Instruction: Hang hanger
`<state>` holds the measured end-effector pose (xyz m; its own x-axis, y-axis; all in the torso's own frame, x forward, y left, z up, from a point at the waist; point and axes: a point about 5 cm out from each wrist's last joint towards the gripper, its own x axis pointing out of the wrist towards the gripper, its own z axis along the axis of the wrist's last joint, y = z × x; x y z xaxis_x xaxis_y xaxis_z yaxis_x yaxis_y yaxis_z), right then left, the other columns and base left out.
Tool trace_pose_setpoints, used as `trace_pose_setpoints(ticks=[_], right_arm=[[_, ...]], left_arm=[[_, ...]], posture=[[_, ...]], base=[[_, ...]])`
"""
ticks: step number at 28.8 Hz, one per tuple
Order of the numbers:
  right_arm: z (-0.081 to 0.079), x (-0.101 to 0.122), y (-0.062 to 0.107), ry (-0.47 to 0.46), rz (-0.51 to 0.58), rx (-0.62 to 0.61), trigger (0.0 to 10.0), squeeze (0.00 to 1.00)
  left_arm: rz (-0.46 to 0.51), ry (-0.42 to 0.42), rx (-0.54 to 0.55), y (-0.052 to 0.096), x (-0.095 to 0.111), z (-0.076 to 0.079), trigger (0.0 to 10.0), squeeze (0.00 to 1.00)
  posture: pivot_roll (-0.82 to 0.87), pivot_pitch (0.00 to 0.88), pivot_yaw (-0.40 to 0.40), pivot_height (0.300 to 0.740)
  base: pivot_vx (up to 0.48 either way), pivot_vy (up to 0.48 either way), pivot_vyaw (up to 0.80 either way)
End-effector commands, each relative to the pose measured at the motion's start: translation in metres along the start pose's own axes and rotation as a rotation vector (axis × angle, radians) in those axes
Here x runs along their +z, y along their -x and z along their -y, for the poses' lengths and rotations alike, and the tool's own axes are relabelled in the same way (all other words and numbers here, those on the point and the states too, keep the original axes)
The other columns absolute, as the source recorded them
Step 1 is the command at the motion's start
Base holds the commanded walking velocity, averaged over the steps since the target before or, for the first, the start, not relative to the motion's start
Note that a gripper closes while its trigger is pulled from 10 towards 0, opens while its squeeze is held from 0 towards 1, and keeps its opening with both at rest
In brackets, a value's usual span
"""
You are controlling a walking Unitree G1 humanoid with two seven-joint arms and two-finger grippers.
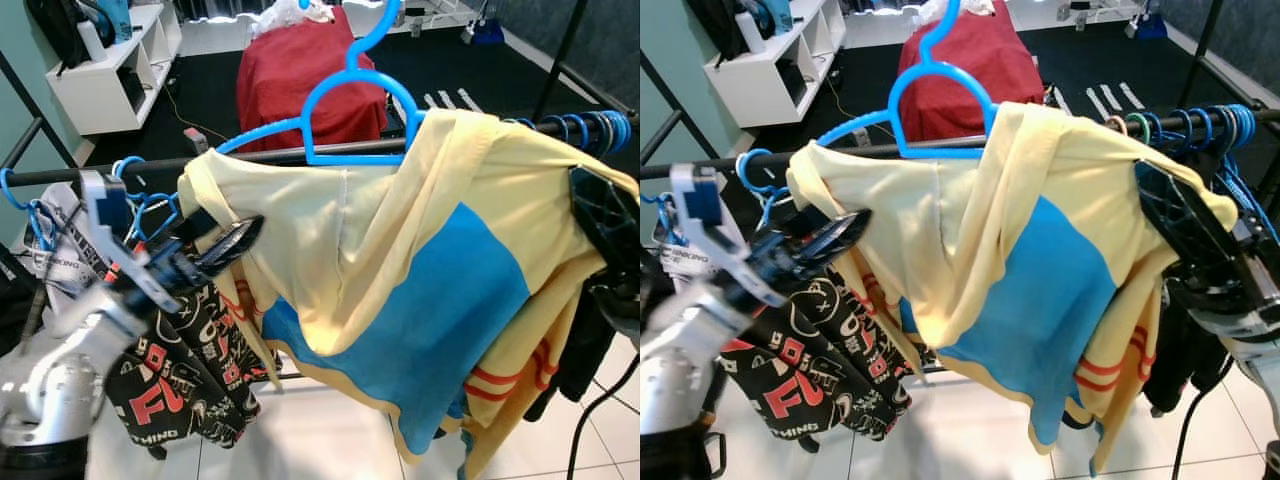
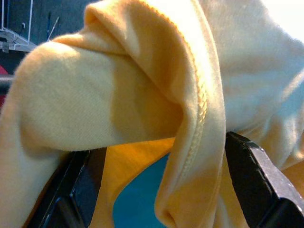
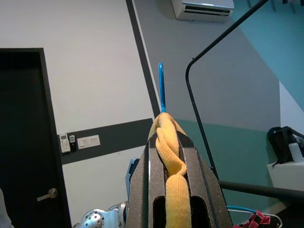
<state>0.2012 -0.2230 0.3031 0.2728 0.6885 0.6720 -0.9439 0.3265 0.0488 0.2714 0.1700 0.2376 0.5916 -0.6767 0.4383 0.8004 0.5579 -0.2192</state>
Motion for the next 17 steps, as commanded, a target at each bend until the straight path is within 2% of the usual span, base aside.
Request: trace_pose_setpoints(ticks=[1,8,9,10,12,14,17], right_arm=[[-0.006,-0.001,-0.006,0.004,0.006,0.056,10.0,0.00],[-0.005,-0.002,-0.008,0.011,0.011,0.045,10.0,0.00],[-0.005,-0.002,-0.010,0.016,0.012,0.038,10.0,0.00],[-0.004,-0.002,-0.011,0.023,0.012,0.029,10.0,0.00],[-0.004,-0.002,-0.011,0.023,0.012,0.029,10.0,0.00],[-0.002,-0.002,-0.014,0.041,0.014,0.002,10.0,0.00],[0.002,-0.002,-0.017,0.057,0.018,-0.031,10.0,0.00]], left_arm=[[0.007,0.009,-0.010,-0.002,-0.001,0.004,10.0,0.00],[0.018,0.011,0.023,-0.002,-0.002,0.003,10.0,0.00],[0.038,-0.001,0.073,-0.001,0.001,-0.003,0.0,0.00],[0.056,-0.022,0.122,-0.001,0.004,-0.007,0.0,0.00],[0.056,-0.022,0.122,-0.001,0.004,-0.007,0.0,0.00],[0.093,-0.057,0.225,0.001,0.011,-0.016,0.0,0.00],[0.115,-0.079,0.285,0.004,0.016,-0.021,0.0,0.00]], posture=[[-0.06,0.112,0.092,0.740],[-0.06,0.113,0.092,0.740],[-0.06,0.114,0.090,0.740],[-0.06,0.115,0.090,0.740],[-0.06,0.115,0.090,0.740],[-0.06,0.116,0.090,0.740],[-0.06,0.116,0.090,0.740]], base=[[0.000,0.000,0.00],[0.000,0.000,0.00],[0.000,0.000,0.00],[0.000,0.000,0.00],[0.000,0.000,0.00],[0.000,0.000,0.00],[0.000,0.000,0.00]])
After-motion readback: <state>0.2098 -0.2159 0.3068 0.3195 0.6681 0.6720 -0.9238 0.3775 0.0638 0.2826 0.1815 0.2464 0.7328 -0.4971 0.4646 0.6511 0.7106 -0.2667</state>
